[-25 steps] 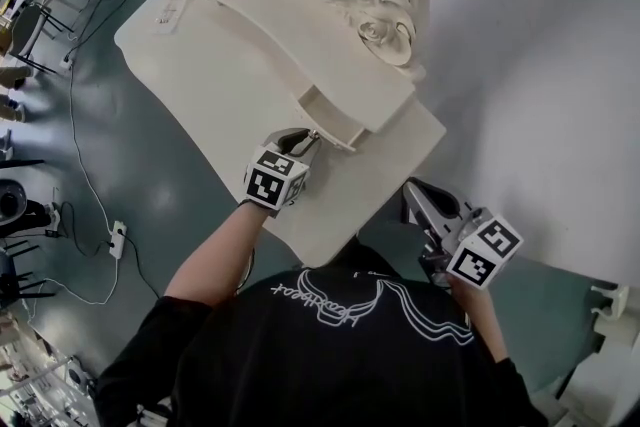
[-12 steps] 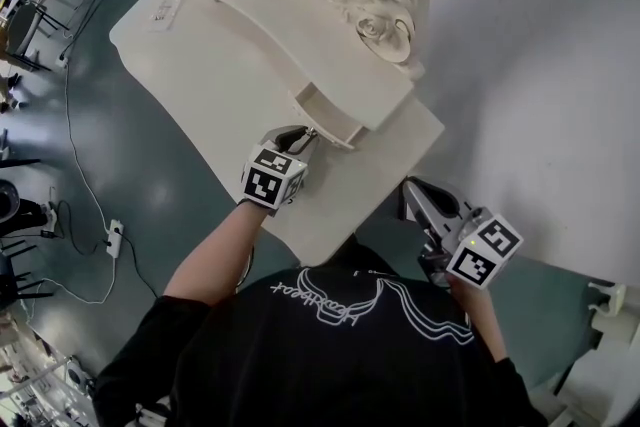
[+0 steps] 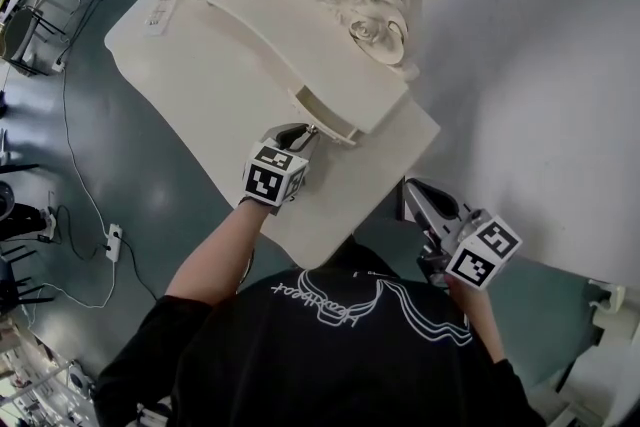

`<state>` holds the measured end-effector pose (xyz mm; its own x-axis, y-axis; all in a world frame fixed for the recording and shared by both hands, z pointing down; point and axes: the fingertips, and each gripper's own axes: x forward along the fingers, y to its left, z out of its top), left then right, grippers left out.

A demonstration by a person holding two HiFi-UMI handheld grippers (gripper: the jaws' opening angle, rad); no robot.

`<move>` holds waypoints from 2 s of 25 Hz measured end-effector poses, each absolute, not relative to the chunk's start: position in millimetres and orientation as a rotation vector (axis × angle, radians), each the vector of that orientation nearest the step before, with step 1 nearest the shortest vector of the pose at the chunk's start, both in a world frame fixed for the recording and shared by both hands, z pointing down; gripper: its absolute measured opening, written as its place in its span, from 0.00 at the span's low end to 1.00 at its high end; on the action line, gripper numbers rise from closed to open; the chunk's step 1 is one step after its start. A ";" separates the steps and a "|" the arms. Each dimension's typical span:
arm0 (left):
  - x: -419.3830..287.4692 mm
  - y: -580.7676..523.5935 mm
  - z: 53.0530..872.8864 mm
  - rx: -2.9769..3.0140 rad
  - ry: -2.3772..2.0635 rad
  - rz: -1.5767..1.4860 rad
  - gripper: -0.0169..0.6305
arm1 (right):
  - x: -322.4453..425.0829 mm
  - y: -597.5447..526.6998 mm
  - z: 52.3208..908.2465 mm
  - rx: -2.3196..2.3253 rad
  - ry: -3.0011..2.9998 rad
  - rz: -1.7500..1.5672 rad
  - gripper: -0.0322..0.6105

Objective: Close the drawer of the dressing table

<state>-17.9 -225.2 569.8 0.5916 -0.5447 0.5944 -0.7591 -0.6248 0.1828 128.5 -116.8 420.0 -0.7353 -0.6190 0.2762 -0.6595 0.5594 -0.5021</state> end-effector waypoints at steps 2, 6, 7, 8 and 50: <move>-15.4 -228.5 570.2 2.400 -1.046 0.695 0.18 | 131.6 -118.2 421.0 1.122 -2.711 0.919 0.06; -10.6 -234.2 569.1 2.401 -1.043 0.696 0.18 | 134.6 -118.8 421.3 1.132 -2.708 0.926 0.06; -9.3 -234.8 569.0 2.402 -1.041 0.697 0.18 | 135.6 -118.8 421.7 1.134 -2.706 0.927 0.06; -8.2 -235.3 569.2 2.403 -1.041 0.697 0.18 | 136.9 -119.1 422.3 1.135 -2.704 0.927 0.06; 6.8 -260.0 557.4 2.403 -1.041 0.629 0.34 | 139.1 -120.4 421.6 1.126 -2.708 0.942 0.06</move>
